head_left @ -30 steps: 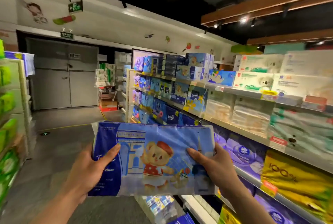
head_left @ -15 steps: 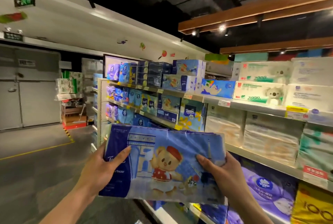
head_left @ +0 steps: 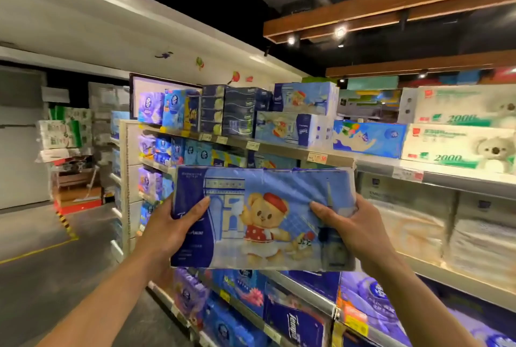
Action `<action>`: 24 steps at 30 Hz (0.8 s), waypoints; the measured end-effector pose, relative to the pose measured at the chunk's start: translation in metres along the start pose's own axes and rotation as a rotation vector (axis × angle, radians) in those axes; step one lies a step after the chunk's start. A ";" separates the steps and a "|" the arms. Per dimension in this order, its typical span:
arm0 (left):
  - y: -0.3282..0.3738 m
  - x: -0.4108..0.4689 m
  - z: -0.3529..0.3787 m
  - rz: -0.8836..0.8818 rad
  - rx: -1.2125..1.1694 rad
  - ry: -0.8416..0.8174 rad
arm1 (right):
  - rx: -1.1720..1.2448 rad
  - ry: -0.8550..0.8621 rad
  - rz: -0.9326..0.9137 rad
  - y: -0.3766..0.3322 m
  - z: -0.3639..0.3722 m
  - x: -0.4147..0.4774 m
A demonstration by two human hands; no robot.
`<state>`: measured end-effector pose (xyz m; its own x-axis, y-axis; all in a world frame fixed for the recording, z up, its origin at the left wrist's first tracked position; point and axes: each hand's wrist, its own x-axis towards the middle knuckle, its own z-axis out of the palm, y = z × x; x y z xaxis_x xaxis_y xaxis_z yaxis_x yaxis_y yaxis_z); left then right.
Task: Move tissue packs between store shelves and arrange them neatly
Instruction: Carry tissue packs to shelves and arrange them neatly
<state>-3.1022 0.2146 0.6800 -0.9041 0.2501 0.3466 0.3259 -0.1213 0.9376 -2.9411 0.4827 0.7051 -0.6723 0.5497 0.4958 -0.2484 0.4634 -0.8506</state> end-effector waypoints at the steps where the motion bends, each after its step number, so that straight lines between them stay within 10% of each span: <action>1: -0.010 0.024 -0.007 0.009 -0.002 -0.017 | -0.008 0.026 -0.003 0.005 0.016 0.010; 24: -0.020 0.414 0.046 0.314 0.047 -0.344 | -0.290 0.483 -0.141 0.015 0.126 0.264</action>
<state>-3.4700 0.3652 0.8056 -0.6181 0.5129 0.5957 0.5885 -0.2006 0.7832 -3.2100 0.5476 0.8015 -0.2354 0.6921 0.6823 -0.0652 0.6892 -0.7216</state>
